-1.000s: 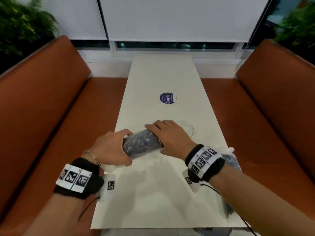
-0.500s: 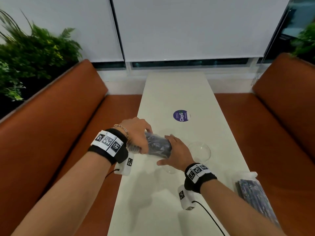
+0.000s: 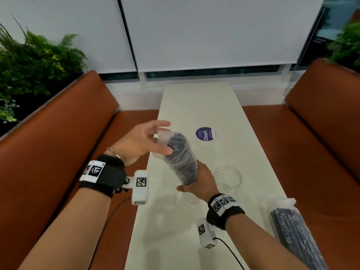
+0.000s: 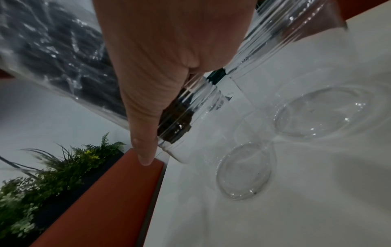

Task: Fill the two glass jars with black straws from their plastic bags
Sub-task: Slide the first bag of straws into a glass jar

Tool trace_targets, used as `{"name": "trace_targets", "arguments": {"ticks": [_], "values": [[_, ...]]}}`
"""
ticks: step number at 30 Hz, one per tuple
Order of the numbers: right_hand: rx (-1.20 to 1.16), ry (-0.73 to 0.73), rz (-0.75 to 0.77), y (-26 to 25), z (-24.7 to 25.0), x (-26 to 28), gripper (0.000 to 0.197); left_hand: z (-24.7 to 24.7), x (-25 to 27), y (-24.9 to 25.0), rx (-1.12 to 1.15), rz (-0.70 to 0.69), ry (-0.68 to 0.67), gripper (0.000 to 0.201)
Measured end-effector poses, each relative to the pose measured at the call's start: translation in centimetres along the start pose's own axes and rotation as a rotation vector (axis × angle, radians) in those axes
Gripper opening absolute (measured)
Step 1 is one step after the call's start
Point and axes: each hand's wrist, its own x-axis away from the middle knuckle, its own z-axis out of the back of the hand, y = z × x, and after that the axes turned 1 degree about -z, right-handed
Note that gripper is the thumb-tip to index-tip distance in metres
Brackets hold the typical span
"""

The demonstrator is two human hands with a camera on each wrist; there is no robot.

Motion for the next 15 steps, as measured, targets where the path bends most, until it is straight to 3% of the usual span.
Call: {"name": "trace_targets", "arguments": {"ticks": [2, 5, 7, 9, 15], "values": [[-0.036, 0.004, -0.02, -0.1, 0.0, 0.0, 0.094, -1.3, -0.3, -1.0, 0.057, -0.012, 0.19, 0.042], [-0.078, 0.014, -0.052, -0.2, -0.2, 0.0, 0.099, -3.7, -0.9, -2.2, -0.264, -0.129, 0.443, 0.004], [-0.109, 0.029, -0.059, -0.1, -0.3, 0.1, 0.104, -5.3, -0.8, -2.0, -0.554, -0.289, 0.503, 0.007], [-0.141, 0.028, -0.056, -0.1, -0.3, 0.2, 0.107, -6.4, -0.7, -1.1, -0.699, -0.436, 0.572, 0.007], [-0.175, 0.054, -0.043, -0.2, -0.3, 0.6, 0.126, -7.3, -1.9, 2.0, -0.791, -0.645, 0.616, 0.022]]}}
